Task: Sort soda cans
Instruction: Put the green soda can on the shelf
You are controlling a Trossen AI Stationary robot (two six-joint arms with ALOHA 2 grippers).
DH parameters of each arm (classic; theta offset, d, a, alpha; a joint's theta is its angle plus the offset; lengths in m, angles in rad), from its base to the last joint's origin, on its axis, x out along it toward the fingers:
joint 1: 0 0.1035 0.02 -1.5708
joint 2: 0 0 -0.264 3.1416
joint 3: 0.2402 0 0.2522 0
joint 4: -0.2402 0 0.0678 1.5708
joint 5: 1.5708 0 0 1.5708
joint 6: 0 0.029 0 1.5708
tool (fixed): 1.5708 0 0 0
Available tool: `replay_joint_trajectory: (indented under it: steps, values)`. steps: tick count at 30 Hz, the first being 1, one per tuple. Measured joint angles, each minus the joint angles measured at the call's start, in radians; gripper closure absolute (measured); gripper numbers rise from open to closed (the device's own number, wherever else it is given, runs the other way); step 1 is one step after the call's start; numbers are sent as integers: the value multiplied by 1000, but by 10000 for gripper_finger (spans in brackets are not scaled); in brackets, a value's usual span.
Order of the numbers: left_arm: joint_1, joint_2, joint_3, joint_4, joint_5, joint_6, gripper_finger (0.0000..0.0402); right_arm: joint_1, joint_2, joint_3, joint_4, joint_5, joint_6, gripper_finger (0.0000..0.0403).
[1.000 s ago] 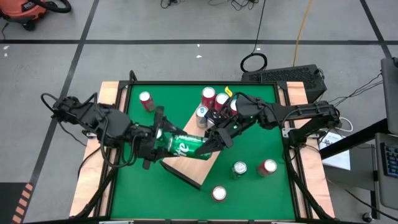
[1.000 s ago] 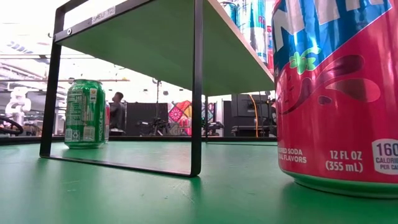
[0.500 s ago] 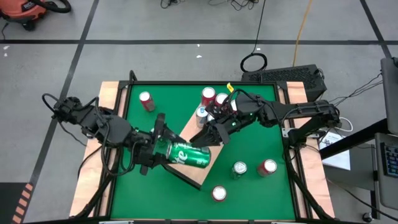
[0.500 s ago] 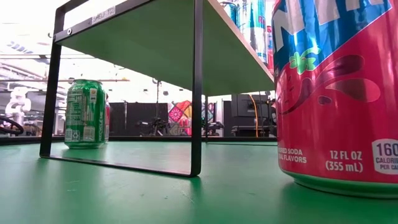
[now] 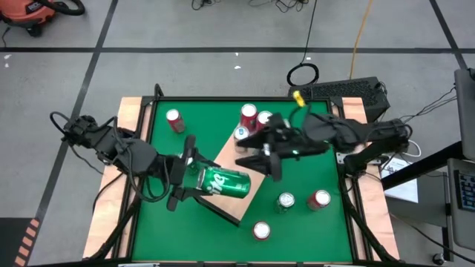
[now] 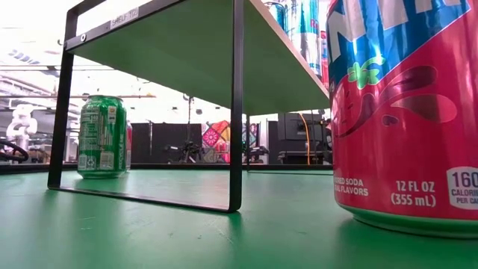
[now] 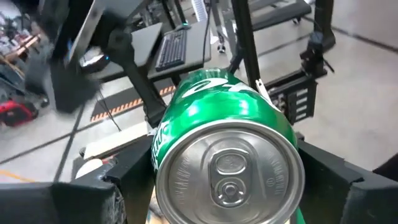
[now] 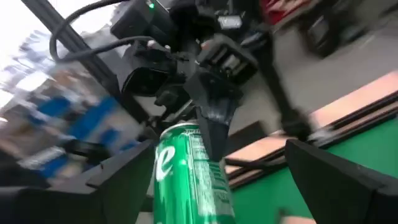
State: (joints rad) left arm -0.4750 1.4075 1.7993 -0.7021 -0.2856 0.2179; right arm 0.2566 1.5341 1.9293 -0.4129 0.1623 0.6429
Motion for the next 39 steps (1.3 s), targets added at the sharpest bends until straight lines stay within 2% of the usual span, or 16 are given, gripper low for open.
replay_joint_trajectory:
  steps: [3, 7, 13, 20, 25, 28, 33, 39]
  values:
    - [22, 8, 1, -2, -1, -71, 109, 66, 1, 56, -82, 150, -126, 53]
    - [73, 25, 1, -4, -7, -215, 109, 153, 2, 71, -102, 330, -275, 53]
    - [136, 64, 1, -28, 5, -382, 109, 228, 51, 72, -118, 492, -358, 53]
    - [179, 118, 1, -43, 129, -523, 109, 234, 124, 71, -127, 517, -314, 53]
    - [184, 151, 1, -50, 179, -554, 109, 253, 148, 71, -193, 517, -266, 53]
    - [184, 160, 1, -53, 181, -558, 109, 264, 147, 71, -258, 517, -222, 53]
    - [206, 159, 1, -57, 185, -651, 109, 270, 146, 71, -406, 518, -144, 54]
    - [215, 159, 1, -72, 186, -686, 109, 258, 161, 71, -486, 539, -135, 54]
